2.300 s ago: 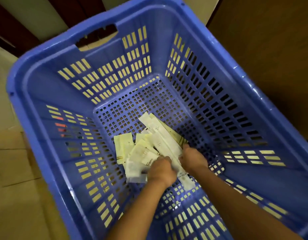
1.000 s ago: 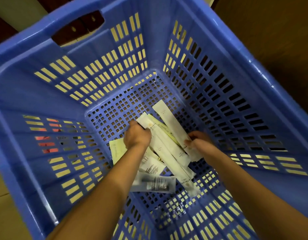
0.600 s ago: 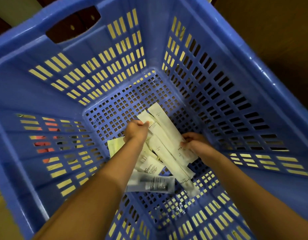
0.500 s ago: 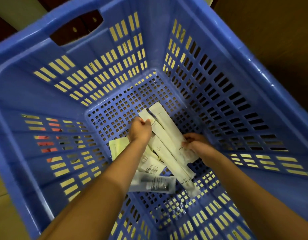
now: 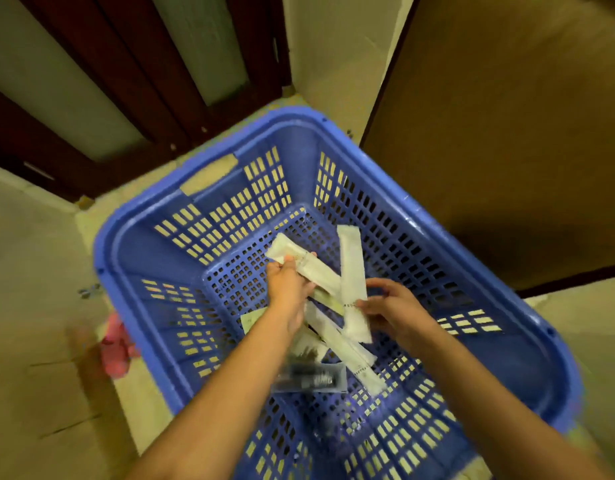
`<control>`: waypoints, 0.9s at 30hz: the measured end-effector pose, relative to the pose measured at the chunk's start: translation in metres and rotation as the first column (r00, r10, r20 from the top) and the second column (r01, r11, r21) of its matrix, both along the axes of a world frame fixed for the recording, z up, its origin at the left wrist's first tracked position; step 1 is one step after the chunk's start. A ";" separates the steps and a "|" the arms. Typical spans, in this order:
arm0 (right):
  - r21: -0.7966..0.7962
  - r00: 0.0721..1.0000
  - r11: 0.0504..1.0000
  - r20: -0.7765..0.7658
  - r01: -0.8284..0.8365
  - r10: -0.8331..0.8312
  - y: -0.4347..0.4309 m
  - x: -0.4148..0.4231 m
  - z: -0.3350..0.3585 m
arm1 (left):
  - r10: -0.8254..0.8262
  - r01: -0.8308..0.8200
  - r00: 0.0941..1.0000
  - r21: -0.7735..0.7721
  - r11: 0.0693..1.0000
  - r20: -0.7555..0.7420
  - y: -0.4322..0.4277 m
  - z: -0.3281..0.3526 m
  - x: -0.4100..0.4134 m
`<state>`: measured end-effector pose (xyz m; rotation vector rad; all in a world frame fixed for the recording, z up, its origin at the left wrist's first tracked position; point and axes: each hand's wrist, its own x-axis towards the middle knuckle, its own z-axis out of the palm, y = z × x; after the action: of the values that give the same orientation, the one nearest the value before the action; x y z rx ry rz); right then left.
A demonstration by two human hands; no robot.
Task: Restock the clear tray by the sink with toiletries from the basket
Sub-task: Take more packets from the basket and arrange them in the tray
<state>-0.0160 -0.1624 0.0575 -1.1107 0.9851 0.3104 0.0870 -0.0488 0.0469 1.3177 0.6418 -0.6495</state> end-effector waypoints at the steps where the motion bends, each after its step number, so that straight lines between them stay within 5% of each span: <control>1: 0.044 0.996 0.996 0.027 0.082 -0.084 0.009 -0.005 0.019 | 0.005 -0.005 1.000 -0.028 1.000 -0.002 0.004 0.016 -0.006; 4: 0.208 0.961 0.951 0.108 0.227 -0.253 0.035 -0.021 0.071 | -0.024 0.024 1.000 -0.078 0.997 0.004 0.017 0.058 -0.029; 7: 0.245 0.956 0.953 0.188 0.179 -0.227 0.056 -0.036 0.117 | -0.086 0.092 0.993 -0.077 0.993 0.078 0.029 0.094 -0.049; 16: -0.129 0.908 0.930 0.299 0.343 -0.293 0.078 -0.077 0.214 | -0.218 0.287 0.945 -0.296 0.911 0.245 0.029 0.205 -0.097; 21: -0.367 0.875 0.805 0.324 0.466 -0.359 0.078 -0.105 0.245 | -0.288 0.392 0.897 -0.303 0.869 0.334 0.013 0.232 -0.132; 27: -0.379 0.741 0.638 0.391 0.670 -0.546 0.064 -0.149 0.265 | -0.426 0.563 0.821 -0.420 0.712 0.380 -0.008 0.261 -0.179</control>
<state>-0.1653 -0.0981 0.3228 -1.1572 1.1930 -0.6786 -0.0921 -0.0564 0.3082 1.0259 -0.1375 -0.9937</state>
